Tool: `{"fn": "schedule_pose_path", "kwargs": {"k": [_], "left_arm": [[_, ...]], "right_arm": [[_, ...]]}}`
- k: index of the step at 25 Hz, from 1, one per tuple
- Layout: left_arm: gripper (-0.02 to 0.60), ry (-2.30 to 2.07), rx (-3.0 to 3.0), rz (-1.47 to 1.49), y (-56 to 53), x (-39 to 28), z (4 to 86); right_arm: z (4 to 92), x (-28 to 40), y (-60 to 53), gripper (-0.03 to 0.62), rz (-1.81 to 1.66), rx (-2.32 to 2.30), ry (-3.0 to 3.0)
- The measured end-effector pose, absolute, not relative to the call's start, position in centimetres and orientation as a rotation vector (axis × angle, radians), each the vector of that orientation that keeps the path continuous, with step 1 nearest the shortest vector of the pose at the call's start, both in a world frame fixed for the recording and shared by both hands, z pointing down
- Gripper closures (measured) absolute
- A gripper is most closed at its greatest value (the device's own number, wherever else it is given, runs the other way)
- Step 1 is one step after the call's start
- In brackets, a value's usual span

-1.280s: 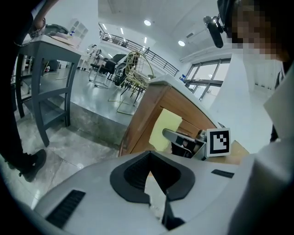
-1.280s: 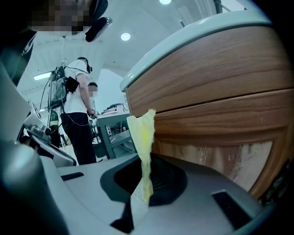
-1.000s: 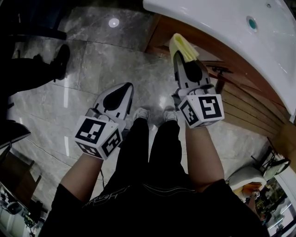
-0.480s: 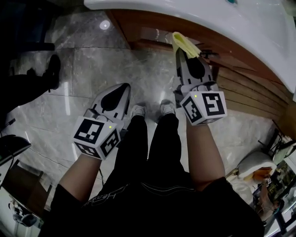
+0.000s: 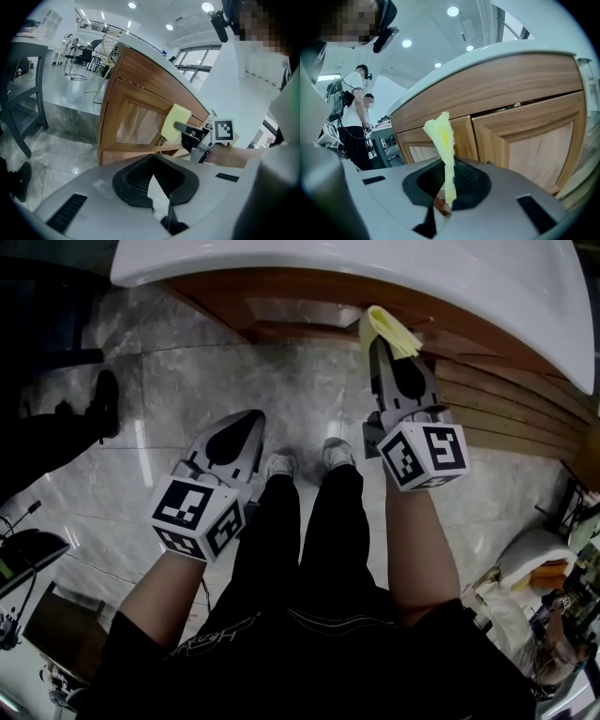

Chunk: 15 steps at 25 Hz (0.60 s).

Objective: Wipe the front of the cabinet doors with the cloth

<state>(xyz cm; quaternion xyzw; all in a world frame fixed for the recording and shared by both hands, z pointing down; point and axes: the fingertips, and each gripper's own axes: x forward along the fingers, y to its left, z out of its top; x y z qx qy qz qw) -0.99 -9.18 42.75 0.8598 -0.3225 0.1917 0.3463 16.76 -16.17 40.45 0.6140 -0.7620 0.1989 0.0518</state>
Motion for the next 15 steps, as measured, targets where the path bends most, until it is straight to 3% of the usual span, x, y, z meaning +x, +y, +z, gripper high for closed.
{"fn": "schedule_pose_path", "kwargs": {"k": [15], "left_arm": [[0.575,-0.794,2.231,0.553,-7.7,1.4,44.4]], "right_arm": [[42.0,23.2,-13.8,0.553,0.728,2.038,-2.227]]}}
